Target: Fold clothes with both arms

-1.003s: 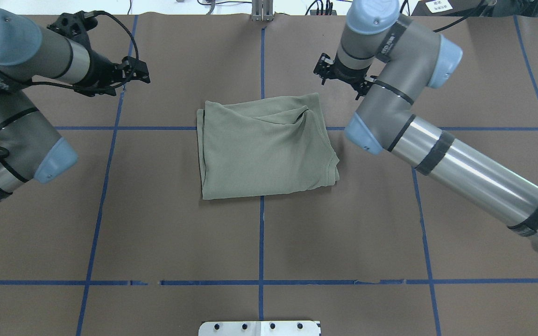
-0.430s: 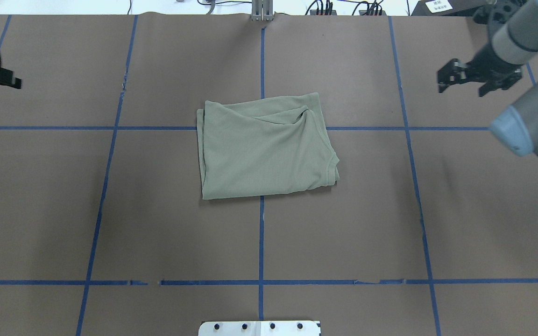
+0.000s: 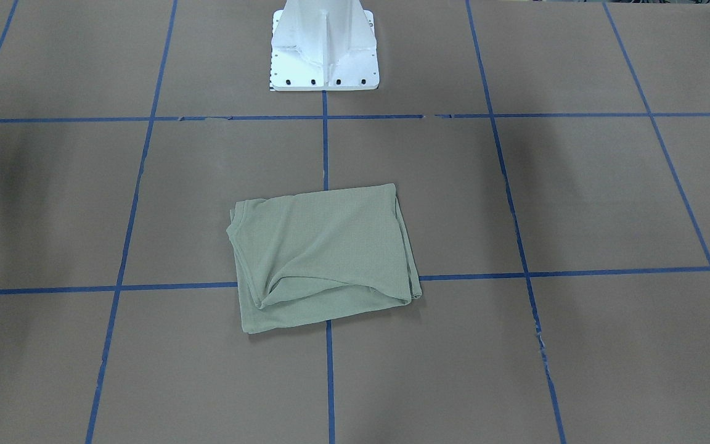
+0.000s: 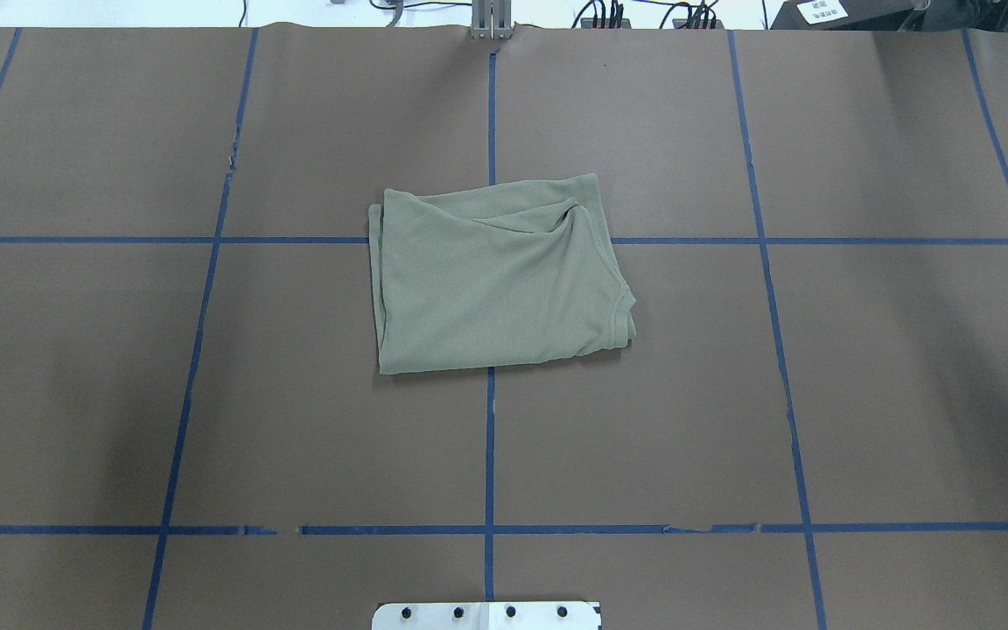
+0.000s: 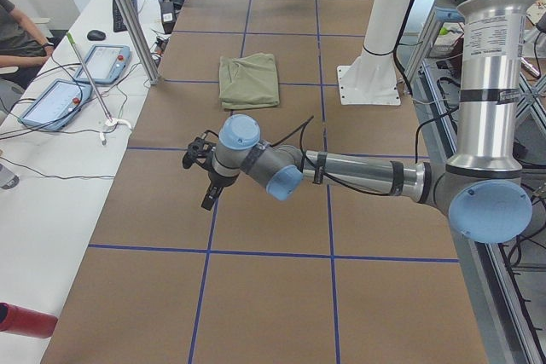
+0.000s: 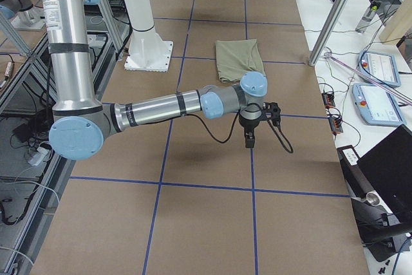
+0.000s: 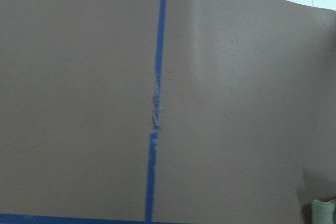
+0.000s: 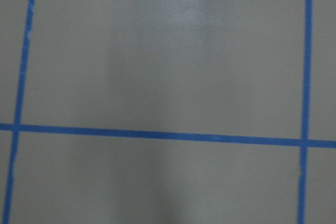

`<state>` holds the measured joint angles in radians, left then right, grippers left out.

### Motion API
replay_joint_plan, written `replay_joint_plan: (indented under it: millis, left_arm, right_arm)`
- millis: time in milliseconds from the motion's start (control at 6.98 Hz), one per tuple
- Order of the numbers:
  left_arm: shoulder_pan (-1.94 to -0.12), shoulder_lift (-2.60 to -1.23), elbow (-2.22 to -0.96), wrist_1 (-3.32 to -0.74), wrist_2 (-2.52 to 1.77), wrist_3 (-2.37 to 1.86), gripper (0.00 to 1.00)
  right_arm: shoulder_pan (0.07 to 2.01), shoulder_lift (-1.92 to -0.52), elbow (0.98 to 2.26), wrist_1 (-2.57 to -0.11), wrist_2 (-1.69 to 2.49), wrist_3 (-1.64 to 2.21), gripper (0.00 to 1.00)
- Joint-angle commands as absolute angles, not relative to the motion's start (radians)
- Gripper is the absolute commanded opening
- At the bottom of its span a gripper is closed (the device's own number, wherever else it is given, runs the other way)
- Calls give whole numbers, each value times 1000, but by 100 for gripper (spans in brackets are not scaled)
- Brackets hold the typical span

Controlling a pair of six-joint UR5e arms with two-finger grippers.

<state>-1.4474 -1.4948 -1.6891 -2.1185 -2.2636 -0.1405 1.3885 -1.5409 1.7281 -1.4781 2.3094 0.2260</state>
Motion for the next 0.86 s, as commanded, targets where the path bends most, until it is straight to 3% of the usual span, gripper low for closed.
replay_joint_plan:
  millis: [0, 716]
  left_arm:
    - [-1509, -1398, -1686, -2097, -2257, 157, 100]
    - [-1532, -1420, -1652, -2088, -2195, 34, 100]
  right_arm:
    - [1480, -1662, 1720, -1479, 2316, -54, 100]
    - [1500, -1664, 1704, -1466, 2295, -58, 100]
